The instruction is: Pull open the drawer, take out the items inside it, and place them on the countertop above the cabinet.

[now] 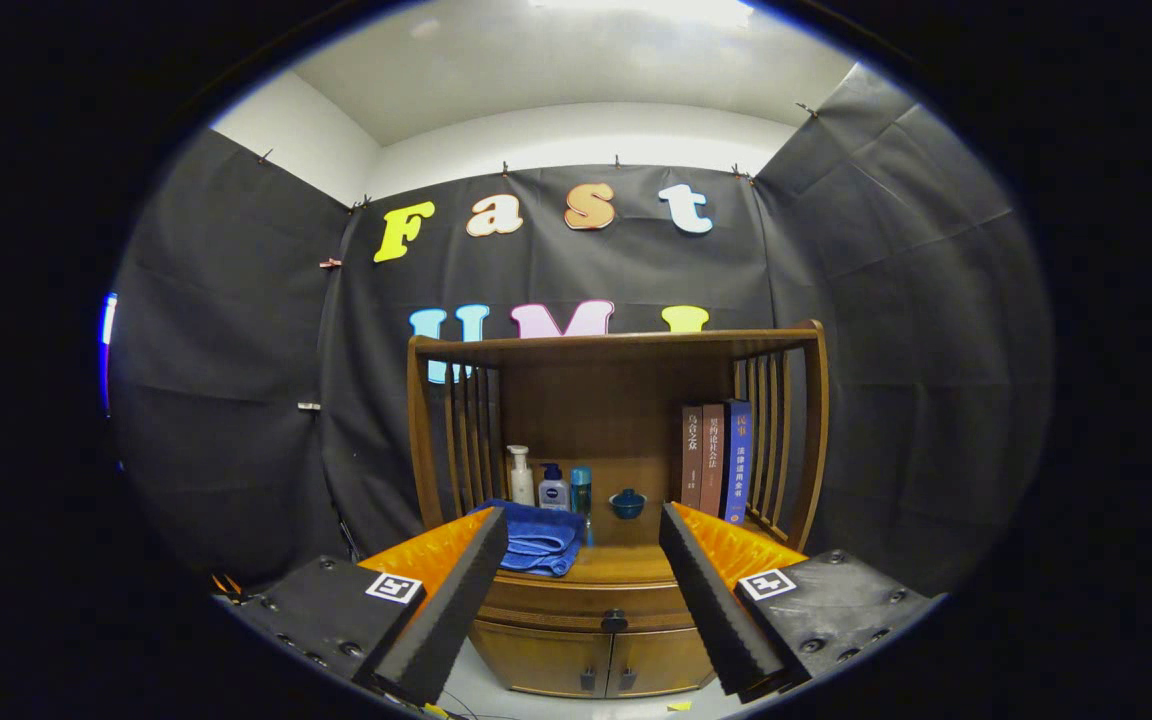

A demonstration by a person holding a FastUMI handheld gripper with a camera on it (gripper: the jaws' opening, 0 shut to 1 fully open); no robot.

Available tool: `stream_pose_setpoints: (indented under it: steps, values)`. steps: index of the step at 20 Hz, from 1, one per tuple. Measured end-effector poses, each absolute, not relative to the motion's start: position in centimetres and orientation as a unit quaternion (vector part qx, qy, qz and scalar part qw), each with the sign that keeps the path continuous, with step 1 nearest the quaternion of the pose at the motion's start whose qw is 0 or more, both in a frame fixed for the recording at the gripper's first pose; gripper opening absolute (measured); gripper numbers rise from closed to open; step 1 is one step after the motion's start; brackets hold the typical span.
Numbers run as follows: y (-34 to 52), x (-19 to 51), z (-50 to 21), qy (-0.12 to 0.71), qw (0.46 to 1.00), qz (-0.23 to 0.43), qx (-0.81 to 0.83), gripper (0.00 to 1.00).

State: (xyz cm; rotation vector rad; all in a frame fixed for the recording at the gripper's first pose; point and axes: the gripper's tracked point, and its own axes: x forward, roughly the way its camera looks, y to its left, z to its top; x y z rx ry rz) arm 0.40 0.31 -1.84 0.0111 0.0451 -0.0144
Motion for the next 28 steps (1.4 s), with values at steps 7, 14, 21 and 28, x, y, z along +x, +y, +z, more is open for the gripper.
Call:
stream_pose_setpoints:
  steps: [7,14,21,28]
  values:
    - [-1.2,5.0,-8.9,0.076,0.997,-0.033,0.007,0.99]
    - [-1.4,14.0,-21.5,0.168,0.985,-0.046,0.006,1.0]
    - [-2.3,17.6,-31.5,0.233,0.971,-0.057,0.004,1.0]
    - [-3.0,18.5,-36.8,0.287,0.956,-0.064,0.008,0.94]
